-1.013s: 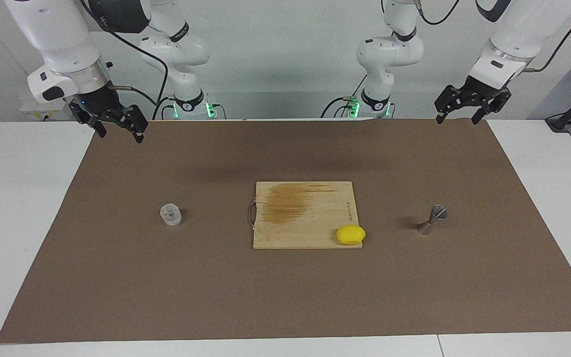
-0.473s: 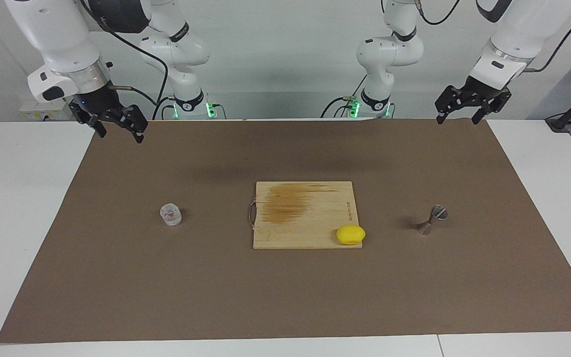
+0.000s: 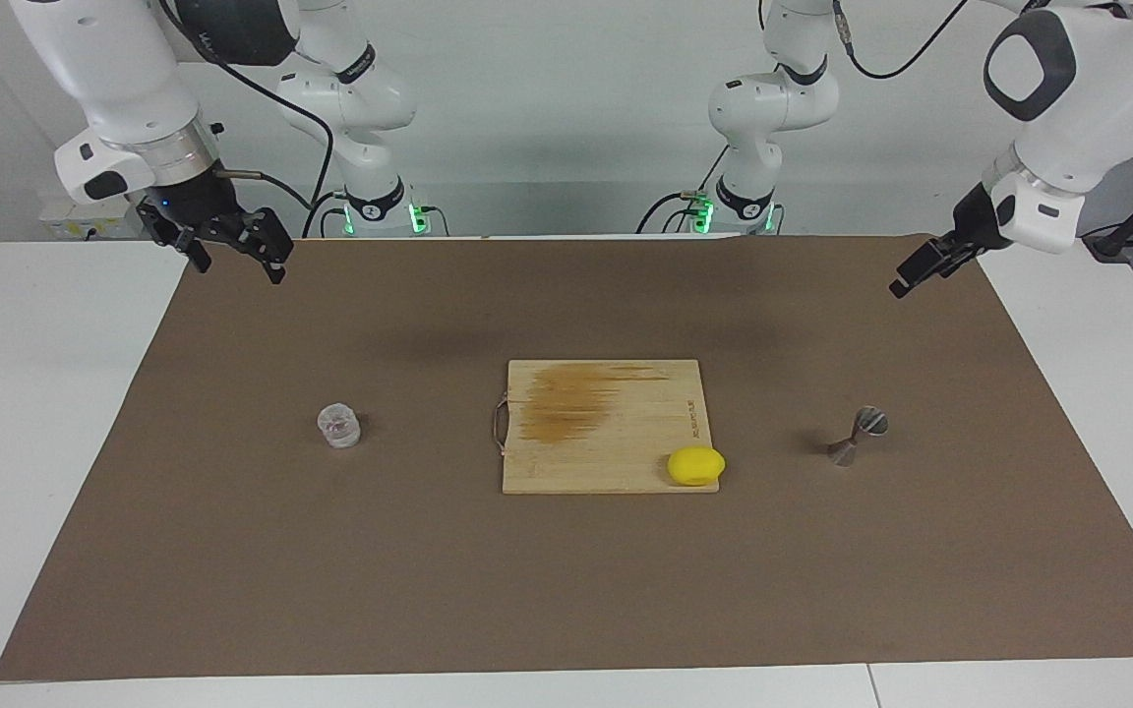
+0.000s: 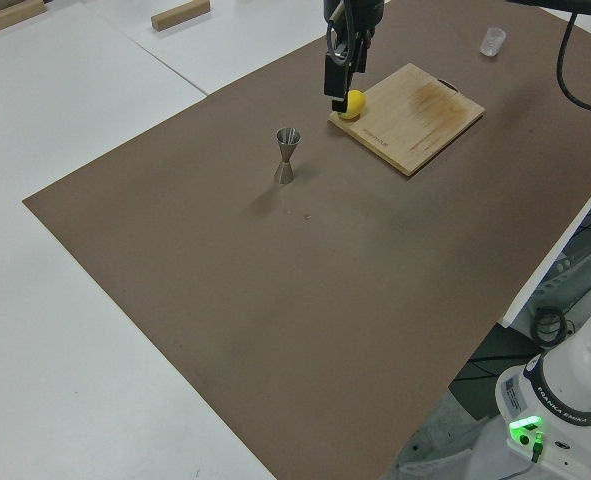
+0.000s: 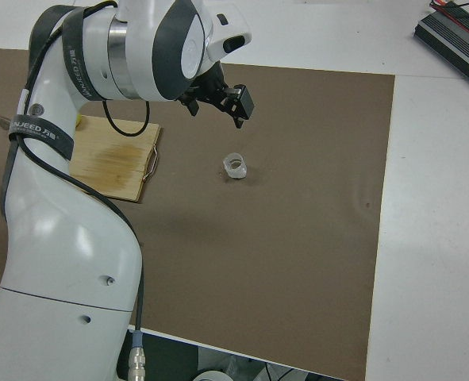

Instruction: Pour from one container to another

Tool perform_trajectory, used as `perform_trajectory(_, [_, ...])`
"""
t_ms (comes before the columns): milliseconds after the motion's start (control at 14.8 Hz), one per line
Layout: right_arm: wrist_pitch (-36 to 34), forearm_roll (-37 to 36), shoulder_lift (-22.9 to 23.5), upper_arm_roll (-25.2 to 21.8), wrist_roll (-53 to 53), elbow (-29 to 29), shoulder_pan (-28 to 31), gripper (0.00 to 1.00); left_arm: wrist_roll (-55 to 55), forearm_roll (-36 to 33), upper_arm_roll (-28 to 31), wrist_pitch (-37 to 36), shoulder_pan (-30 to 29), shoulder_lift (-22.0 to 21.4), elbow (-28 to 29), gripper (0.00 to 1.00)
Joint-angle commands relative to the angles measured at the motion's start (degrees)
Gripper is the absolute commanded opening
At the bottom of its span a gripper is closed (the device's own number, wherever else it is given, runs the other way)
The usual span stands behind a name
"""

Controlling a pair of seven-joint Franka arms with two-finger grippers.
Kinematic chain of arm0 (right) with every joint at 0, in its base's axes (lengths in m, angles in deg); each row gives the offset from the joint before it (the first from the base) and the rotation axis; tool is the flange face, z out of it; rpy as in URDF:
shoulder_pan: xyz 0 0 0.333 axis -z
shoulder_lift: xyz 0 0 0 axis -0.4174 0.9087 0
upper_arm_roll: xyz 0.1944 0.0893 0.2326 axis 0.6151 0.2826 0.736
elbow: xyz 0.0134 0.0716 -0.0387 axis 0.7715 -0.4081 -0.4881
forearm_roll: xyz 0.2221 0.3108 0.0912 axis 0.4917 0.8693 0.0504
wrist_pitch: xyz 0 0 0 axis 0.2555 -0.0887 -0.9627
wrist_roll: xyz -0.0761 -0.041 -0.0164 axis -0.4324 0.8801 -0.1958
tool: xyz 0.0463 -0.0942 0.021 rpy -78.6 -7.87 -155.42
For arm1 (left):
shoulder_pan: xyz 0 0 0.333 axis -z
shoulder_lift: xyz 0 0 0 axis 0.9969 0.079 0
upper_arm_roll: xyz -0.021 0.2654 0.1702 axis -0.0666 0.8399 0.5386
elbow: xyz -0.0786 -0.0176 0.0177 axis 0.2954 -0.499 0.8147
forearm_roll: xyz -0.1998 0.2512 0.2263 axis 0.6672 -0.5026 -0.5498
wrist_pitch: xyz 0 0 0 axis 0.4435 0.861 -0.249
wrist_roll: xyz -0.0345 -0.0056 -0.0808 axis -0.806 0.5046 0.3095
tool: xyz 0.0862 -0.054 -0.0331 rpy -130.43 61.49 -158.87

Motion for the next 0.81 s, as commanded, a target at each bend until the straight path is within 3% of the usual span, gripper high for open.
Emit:
perform_trajectory(0, [-0.54,0.76,-0.46,0.27,1.06,-0.39,0.66,1.00,9.44,6.29,-0.15,4.17,-4.16,3.83,0.11,1.00])
perform_trajectory(135, [-0.54,0.76,-0.46,0.27,1.06,-0.39,0.66,1.00,16.04,8.94,-0.15,7.59,-4.87,4.37,2.72,1.00])
perform_trajectory(405, [-0.54,0.76,-0.46,0.27,1.06,-0.39,0.66,1.00,27.38,25.79,-0.15,18.14,-9.79,-0.72,16.51,1.00])
perform_trajectory(743, [-0.54,0.76,-0.46,0.27,1.06,-0.39,0.66,1.00,43.01,40.22,-0.24,30.96,-10.15,-3.89,26.11,1.00])
